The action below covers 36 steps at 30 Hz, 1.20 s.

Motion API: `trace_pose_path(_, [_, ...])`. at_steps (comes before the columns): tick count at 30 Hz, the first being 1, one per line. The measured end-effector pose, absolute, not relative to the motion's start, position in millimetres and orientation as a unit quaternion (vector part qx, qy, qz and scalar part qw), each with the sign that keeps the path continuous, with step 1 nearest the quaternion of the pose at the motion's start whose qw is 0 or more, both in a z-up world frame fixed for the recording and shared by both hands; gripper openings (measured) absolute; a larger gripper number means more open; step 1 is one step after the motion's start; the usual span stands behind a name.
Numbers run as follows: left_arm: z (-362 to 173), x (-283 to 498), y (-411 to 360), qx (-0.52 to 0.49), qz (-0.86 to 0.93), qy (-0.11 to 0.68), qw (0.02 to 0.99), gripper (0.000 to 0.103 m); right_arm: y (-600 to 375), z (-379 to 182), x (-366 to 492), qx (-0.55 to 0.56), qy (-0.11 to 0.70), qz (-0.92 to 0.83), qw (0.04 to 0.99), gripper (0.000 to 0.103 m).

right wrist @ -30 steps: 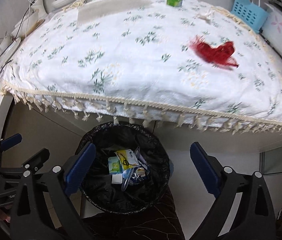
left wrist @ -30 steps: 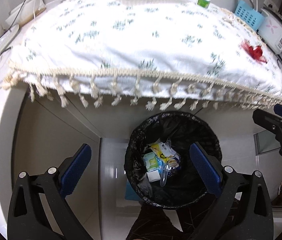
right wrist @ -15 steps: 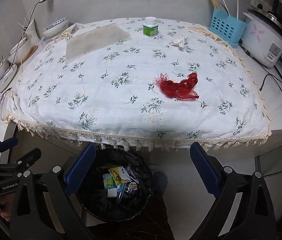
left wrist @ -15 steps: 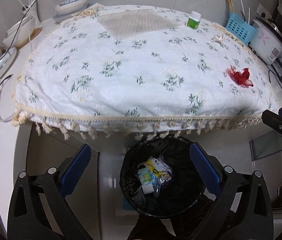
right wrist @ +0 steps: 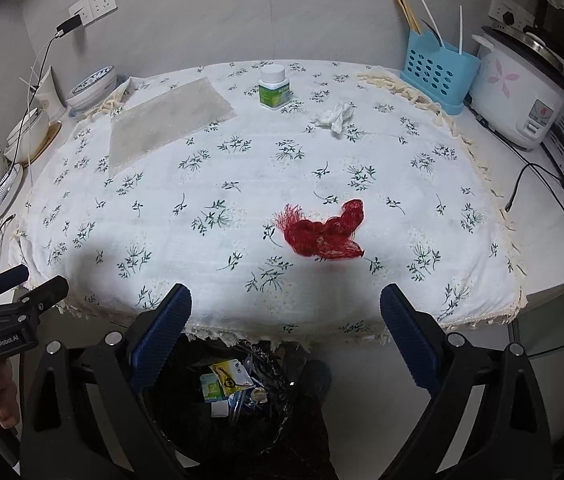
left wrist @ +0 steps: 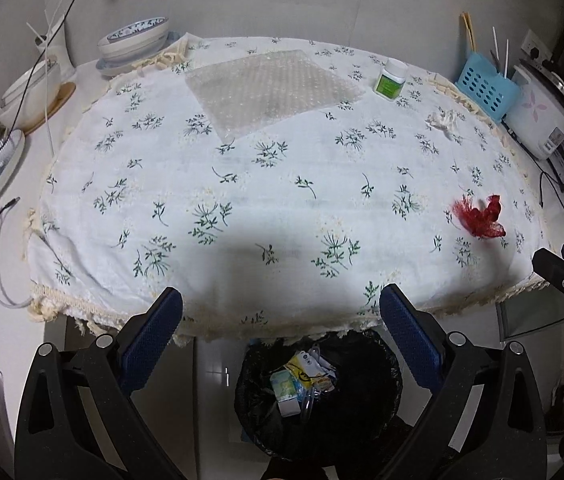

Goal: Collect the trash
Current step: 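Raise both open grippers back over the table, then grasp the bubble wrap sheet with the left gripper while the right grasps the white tissue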

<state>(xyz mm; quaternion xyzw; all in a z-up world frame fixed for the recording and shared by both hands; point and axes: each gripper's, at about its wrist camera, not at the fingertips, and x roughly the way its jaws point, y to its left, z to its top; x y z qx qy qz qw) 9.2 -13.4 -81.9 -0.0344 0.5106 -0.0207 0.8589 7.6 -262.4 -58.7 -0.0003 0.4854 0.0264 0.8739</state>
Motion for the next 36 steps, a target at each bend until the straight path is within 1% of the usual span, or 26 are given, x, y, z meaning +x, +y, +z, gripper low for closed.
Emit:
trace_pose_path(12, [-78.7, 73.6, -18.5, -0.041, -0.014, 0.514, 0.856, 0.097, -284.6, -61.8, 63.1, 0.001, 0.496, 0.018, 0.868, 0.091])
trace_pose_path(19, [-84.9, 124.5, -20.6, -0.045, -0.005, 0.52, 0.853, 0.097, -295.7, -70.3, 108.7, 0.002, 0.505, 0.016, 0.863, 0.091])
trace_pose_path(31, [-109.0, 229.5, -12.0, -0.057, 0.018, 0.533, 0.844, 0.096, -308.0, -97.1, 212.4, 0.008, 0.519, 0.011, 0.854, 0.084])
trace_pose_path(33, [-114.5, 246.1, -9.6, -0.058, 0.024, 0.537, 0.841, 0.096, -311.5, -102.3, 227.9, 0.014, 0.524, 0.009, 0.852, 0.08])
trace_pose_path(36, [-121.7, 269.1, -7.1, -0.056, 0.03, 0.541, 0.839, 0.096, -316.6, -110.5, 251.1, 0.026, 0.531, 0.006, 0.847, 0.077])
